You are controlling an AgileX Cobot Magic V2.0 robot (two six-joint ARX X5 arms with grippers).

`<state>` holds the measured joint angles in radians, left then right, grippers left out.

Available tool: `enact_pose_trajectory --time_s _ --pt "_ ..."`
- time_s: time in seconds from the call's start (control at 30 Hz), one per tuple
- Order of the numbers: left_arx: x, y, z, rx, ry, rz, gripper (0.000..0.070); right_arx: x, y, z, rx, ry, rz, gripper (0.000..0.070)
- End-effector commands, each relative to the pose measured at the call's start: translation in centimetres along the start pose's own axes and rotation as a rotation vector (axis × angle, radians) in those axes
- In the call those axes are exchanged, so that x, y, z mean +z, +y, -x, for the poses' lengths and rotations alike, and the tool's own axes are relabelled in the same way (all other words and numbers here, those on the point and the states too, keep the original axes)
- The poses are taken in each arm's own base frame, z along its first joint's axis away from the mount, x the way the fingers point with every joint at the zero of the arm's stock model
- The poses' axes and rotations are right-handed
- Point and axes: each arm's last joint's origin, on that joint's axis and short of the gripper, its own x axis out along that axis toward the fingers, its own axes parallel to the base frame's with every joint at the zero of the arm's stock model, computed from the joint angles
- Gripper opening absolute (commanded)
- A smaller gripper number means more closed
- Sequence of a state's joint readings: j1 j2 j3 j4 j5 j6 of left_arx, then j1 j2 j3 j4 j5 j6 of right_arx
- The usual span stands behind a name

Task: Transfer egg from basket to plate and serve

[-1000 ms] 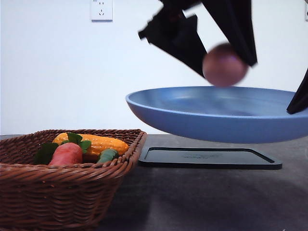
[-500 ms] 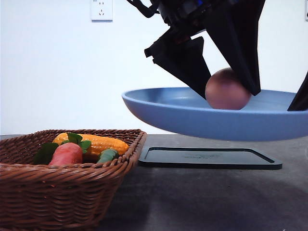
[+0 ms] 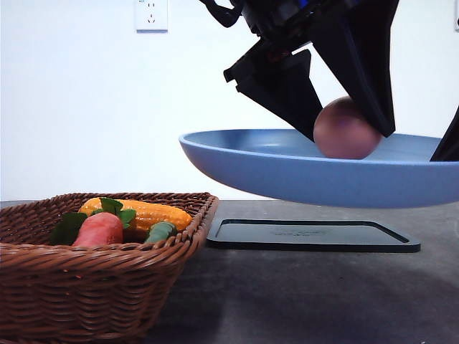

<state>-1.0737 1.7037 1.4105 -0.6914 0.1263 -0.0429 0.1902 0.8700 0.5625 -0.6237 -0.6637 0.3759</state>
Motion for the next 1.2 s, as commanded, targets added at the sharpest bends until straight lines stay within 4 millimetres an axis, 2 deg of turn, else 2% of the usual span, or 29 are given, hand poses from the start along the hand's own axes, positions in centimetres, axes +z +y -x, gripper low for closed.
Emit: enact_pose_trajectory --time_s 0.0,0.13,0.27,0.43,0.67,0.9,1.0,1.17 --pt "0.4 -0.3 -0.7 -0.003 0.002 -0.020 0.0193 0.4 0.5 0.2 0.026 -0.005 0.004 0.0000" --pt "0.4 -0.3 -0.8 -0.002 0.003 -0.020 0.0200 0.4 0.5 0.2 0.028 -0.004 0.007 0.0000" --pt "0.3 -0.3 -0.8 -0.001 0.004 -0.020 0.0298 0.4 0.5 0.2 0.028 -0.004 0.006 0.0000" --pt "0.3 -0.3 -0.8 -0.002 0.005 -0.021 0.0320 0.4 0.5 0.2 0.032 -0.002 0.006 0.0000" --pt "0.3 -0.3 -0.8 -0.002 0.006 -0.019 0.0424 0.3 0.5 0.2 0.051 0.007 0.005 0.0000" --pt "0.4 -0.3 -0.7 -0.002 0.003 0.015 0.0434 0.2 0.5 0.2 0.047 0.016 -0.002 0.0000" --pt "0.5 0.1 0.5 0.005 -0.014 0.030 0.0434 0.2 0.4 0.2 0.044 0.016 -0.001 0.0000" --pt "0.3 0.6 4.3 0.018 -0.072 0.046 0.0431 0.3 0.3 0.0 0.039 0.020 0.015 0.0000"
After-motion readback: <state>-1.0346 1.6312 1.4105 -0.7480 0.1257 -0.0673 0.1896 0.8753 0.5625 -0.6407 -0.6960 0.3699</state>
